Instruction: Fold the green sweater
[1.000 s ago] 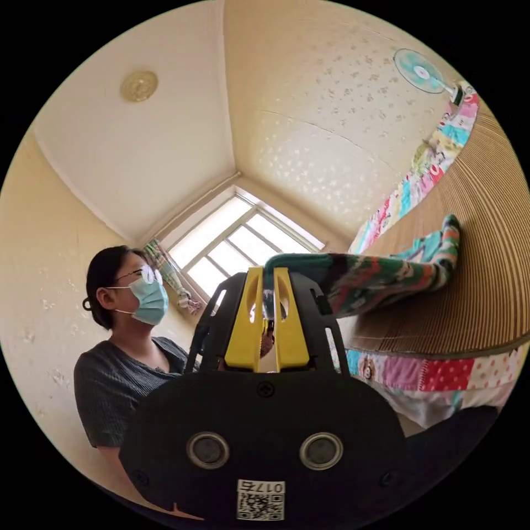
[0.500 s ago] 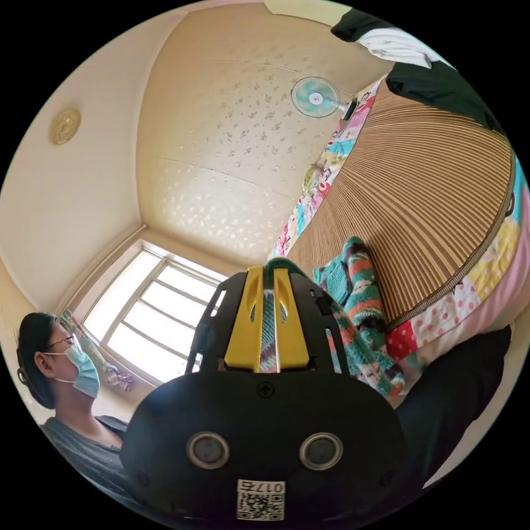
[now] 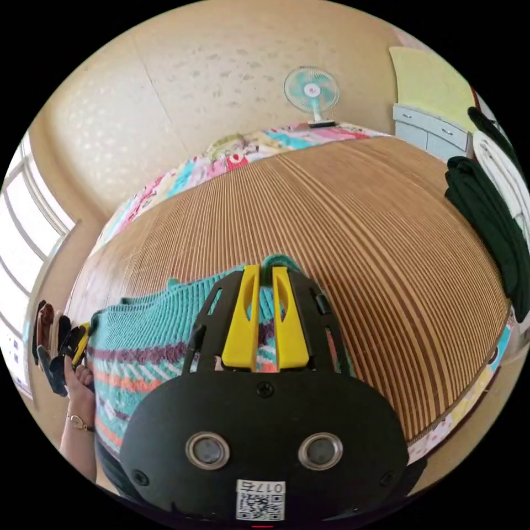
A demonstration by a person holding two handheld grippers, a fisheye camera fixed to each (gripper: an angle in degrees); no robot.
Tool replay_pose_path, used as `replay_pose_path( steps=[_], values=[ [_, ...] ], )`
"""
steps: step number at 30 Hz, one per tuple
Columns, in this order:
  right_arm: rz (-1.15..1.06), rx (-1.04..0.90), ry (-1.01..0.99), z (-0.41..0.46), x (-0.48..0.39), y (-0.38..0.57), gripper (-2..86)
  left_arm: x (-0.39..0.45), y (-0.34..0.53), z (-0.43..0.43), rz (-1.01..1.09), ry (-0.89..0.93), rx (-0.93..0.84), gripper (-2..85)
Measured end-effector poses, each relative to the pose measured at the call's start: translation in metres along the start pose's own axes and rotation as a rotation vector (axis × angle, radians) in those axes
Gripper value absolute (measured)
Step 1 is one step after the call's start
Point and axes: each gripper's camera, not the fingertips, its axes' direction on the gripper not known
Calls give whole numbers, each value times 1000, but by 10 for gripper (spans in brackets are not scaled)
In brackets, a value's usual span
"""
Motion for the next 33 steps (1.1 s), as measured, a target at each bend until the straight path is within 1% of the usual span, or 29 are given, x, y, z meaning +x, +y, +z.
replay_pose_path(
  steps=[1,2,3,5,8,12,14,15,16,17,18,19,20,21,22,23,24,25,26,27,28,29,30,31,33],
  values=[
    [-3,33,-20,-2,-3,-1,49,-3,0,-4,-28,40,37,44],
    [-17,112,-67,-5,-3,7,52,-3,1,-3,-33,52,38,45],
    [-20,121,-79,-4,-4,10,53,1,3,-1,-29,57,40,46],
    [-21,77,-96,10,-8,10,61,14,4,2,-8,32,38,48],
    [-29,60,-133,22,-12,13,68,32,4,10,12,5,22,51],
    [-33,31,-120,33,-21,17,73,48,8,12,18,40,32,58],
    [-43,29,-131,38,-24,22,81,61,10,14,53,58,18,79],
    [-43,23,-135,40,-25,23,84,82,11,15,125,16,-14,97],
    [-44,2,-144,45,-26,23,90,114,13,18,240,-65,-60,112],
    [-44,-15,-146,50,-27,24,93,132,15,20,311,-102,-92,117],
    [-45,-18,-145,51,-28,25,94,163,22,18,425,-167,-141,134],
    [-50,-19,-146,53,-30,28,97,188,35,6,495,-194,-140,156],
    [-53,-17,-152,54,-31,30,100,198,42,-5,519,-179,-123,159],
    [-53,-17,-156,54,-32,32,101,214,59,-33,555,-118,-70,163],
    [-51,-16,-163,55,-32,35,103,223,76,-59,563,-78,-15,159],
    [-52,-13,-168,56,-33,38,106,226,85,-71,557,-80,8,156],
    [-55,-11,-170,57,-33,39,107,227,101,-87,531,-147,27,138],
    [-61,-8,-169,57,-36,43,110,225,114,-91,499,-286,-9,126],
    [-66,-12,-163,59,-38,45,112,223,119,-88,492,-360,-54,122],
    [-70,-15,-162,60,-39,46,113,212,129,-74,485,-485,-176,124],
    [-76,-22,-161,62,-42,48,115,195,142,-58,495,-553,-296,135],
    [-84,-25,-166,63,-43,51,117,188,149,-57,507,-530,-299,136],
    [-87,-25,-169,63,-44,52,117,178,159,-70,509,-456,-200,137],
    [-88,-25,-171,64,-45,55,118,172,164,-73,486,-421,-172,137],
    [-89,-28,-175,65,-47,58,121,174,166,-69,460,-428,-150,136]
  ],
)
